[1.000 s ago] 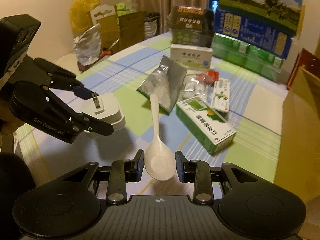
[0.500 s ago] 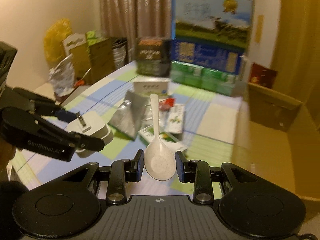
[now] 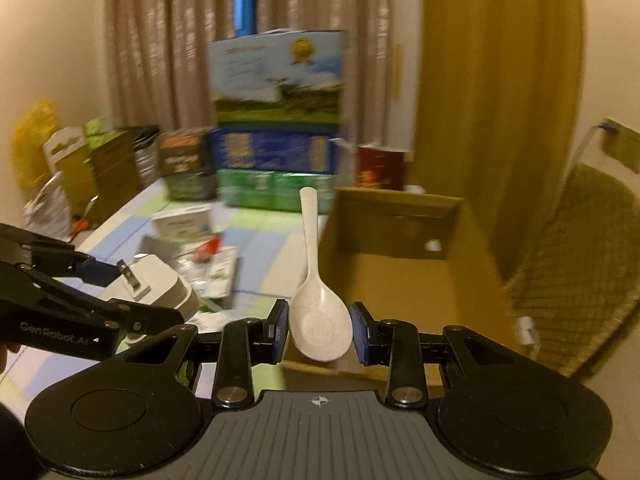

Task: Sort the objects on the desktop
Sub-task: 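Carry both items to the cardboard box while the left tool releases the charger inside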

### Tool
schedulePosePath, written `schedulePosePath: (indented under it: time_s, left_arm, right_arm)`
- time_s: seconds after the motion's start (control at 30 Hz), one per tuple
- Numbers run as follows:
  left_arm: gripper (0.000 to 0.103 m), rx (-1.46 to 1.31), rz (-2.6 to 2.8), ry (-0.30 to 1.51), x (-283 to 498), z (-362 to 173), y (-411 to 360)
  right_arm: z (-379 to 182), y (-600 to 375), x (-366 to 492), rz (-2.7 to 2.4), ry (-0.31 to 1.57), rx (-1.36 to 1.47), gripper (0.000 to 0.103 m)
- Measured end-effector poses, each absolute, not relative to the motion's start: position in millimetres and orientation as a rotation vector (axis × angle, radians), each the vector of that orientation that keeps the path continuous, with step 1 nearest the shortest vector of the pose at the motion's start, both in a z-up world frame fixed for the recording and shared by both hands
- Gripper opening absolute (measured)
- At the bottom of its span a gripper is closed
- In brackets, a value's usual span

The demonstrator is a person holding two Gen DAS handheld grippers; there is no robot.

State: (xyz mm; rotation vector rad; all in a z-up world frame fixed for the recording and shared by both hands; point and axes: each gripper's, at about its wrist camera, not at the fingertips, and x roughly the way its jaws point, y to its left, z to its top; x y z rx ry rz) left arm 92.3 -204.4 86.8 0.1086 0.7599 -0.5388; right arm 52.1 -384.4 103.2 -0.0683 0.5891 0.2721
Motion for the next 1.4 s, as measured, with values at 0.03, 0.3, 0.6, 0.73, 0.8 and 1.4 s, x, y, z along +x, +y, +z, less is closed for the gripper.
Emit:
schedulePosePath:
  time_s: [0.03,0.3,0.6,0.73,0.8,1.4]
  left_arm:
    - [0.06,0.107,-0.548,0.759,95,88,-213]
    - [0.06,0.114,-0.607,0.759,114,88,-278]
    - [0.06,0.118,-0.63,0.788,141,67,-313]
    - [0.06,0.117,-0.64,0.798,152,58,-320]
    - [0.06,0.117,-0.645,0.804,156,54,-323]
    - [0.061,0.119,-0.626,0.819,174,41,-319]
  right_arm:
    - [105,-394,54,0.254,0.588,-0.064,0.03]
    - [98,-440,77,0.178,0.596,-0.048,0.03]
    - [76,-461,105,0.153,0.626,-0.042,0.03]
    - [69,-466,113,0.141,0.638,-0.037,0.03]
    - [66,-468,117,0.138,0.644,-0.036,0.03]
    - [53,-468,126,0.134,0.671,-0.04,0.03]
